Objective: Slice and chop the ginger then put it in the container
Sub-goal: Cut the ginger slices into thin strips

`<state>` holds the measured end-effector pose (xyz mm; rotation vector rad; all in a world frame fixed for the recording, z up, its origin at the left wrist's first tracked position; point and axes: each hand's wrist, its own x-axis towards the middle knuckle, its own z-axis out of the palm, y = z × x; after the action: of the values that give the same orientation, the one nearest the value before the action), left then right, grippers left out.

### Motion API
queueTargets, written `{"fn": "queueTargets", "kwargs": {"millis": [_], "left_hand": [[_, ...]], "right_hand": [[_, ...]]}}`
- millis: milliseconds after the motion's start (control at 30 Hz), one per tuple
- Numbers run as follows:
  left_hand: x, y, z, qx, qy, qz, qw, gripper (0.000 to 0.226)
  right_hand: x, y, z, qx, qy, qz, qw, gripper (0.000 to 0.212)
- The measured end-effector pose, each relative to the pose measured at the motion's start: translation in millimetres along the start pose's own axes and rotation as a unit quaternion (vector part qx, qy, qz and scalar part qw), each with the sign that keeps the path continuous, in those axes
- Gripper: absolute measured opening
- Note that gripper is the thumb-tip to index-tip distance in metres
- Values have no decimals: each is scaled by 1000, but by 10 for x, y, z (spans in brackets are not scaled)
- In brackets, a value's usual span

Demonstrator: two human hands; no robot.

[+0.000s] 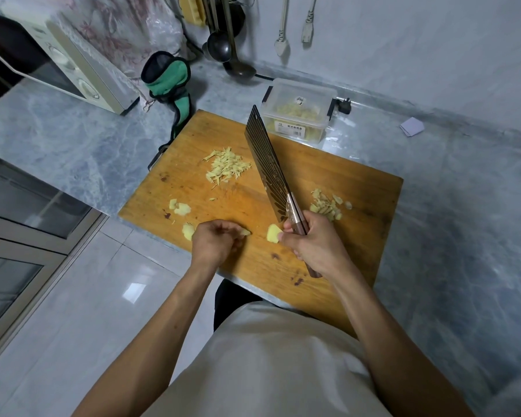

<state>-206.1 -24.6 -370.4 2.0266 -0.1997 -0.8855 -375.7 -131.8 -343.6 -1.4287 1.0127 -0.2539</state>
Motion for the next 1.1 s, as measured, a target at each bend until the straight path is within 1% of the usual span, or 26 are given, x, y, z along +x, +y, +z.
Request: {"fn": "queueTargets", "kwargs": {"millis": [33,67,100,133,167,200,233,267,300,333,367,400,433,533,733,867,967,1033,1100], "left_hand": [[34,-12,14,33,8,24,999,14],[65,-33,24,93,18,64,993,13],[68,-49,20,175,31,104,979,9],[64,-72,10,255,43,132,957,4],[30,-67,-9,308,58,144,939,6],[7,-62,-24,322,63,155,932,8],[-43,-29,-37,304,57,171,936,6],[-101,20,-42,252,28,193,948,5],[-180,99,-32,174,-22,200,964,8],[-274,185,-17,82,-84,180,977,8],[-370,268,1,-4,-142,141,980,8],[-444,327,15,-64,-177,110,976,10],[-479,353,30,-91,-186,98,973,11],[-503,368,48,-96,-171,89,976,14],[-518,299,-42,-167,-208,56,962,15],[-548,274,-89,-209,-216,40,953,22],[-512,214,-72,-209,-178,32,961,19],[-427,141,-84,-177,-116,31,977,11],[-281,22,-144,-145,-50,18,988,13]], "right_hand": [[-5,1,-6,0,1,-1,1000,17],[-6,3,-10,2,2,-1,1000,17],[-7,0,-14,5,3,-1,1000,17],[-9,-2,-15,9,2,-2,1000,17],[-11,-7,-16,13,2,-2,1000,17],[-14,-15,-20,17,2,-2,1000,17],[-18,-25,-20,21,0,-3,1000,18],[-22,-34,-21,24,-1,-5,1000,18],[-23,-42,-20,26,-1,-9,1000,18],[-18,-43,-20,25,0,-12,1000,18],[-15,-43,-16,23,2,-14,1000,18],[-12,-42,-10,21,3,-18,1000,18],[-12,-40,-3,19,3,-21,1000,18],[-29,-33,11,20,1,-24,999,18],[-72,-79,24,79,-6,-8,997,22],[-74,-54,35,87,-6,-13,996,23],[-61,-49,55,73,-1,-14,997,22],[-51,-39,51,52,3,-13,999,22],[-46,-19,35,34,-2,-12,999,22]]}}
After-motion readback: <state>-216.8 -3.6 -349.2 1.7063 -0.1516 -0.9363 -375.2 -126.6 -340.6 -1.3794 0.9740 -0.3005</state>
